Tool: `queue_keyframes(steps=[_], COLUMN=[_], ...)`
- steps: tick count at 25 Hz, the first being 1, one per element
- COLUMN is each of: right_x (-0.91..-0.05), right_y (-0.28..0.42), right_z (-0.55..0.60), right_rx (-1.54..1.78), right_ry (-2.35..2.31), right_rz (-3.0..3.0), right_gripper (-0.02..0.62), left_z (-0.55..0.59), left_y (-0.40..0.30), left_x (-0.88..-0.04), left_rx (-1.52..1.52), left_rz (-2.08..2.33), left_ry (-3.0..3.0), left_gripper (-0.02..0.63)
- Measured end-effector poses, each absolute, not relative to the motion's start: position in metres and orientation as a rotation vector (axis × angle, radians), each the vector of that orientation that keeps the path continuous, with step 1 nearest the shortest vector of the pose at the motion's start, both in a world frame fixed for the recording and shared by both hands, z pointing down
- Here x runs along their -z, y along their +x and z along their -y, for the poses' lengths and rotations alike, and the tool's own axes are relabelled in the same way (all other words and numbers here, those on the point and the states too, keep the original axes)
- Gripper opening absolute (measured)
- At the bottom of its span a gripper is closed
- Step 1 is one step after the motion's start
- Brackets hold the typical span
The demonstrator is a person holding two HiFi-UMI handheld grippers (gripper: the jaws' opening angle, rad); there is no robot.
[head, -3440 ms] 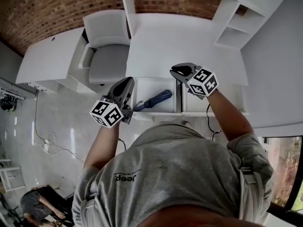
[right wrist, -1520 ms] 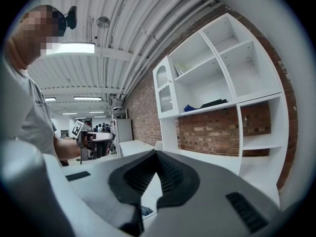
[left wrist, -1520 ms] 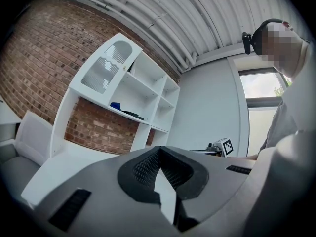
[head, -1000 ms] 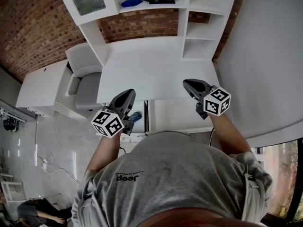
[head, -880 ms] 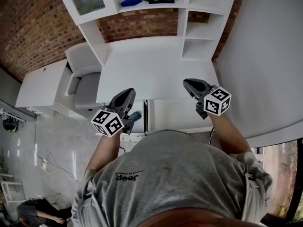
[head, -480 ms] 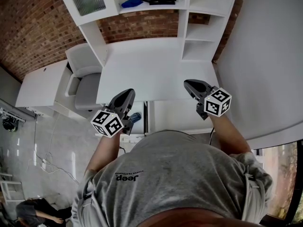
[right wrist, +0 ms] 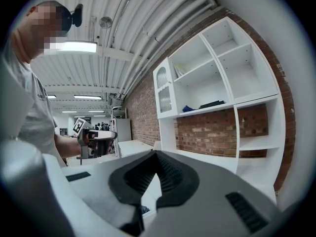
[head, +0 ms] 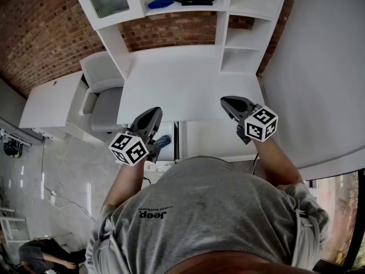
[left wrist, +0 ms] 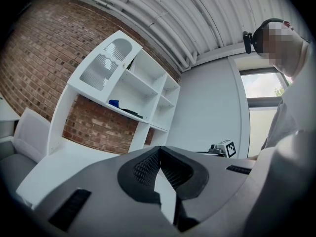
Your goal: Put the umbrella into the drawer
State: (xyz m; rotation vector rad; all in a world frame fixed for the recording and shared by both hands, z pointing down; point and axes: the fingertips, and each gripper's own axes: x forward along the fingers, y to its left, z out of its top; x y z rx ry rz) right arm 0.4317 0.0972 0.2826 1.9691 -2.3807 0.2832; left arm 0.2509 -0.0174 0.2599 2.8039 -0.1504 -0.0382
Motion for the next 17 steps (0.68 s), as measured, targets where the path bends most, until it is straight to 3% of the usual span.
queue_keyframes(steps=[17], right_x=[-0.2875], right_y=[0.4311], right_z=[-0.0967], right_rx=[-0.29], right_ry=[1.947], right_rz=[2.383], right_gripper=[0.014], left_z=[0.0184], left_y=[0.252], left_x=[-0.2612], left_rx=[0.023], left_rz=[0.153], left_ry=[2.8], left_gripper=[0.018])
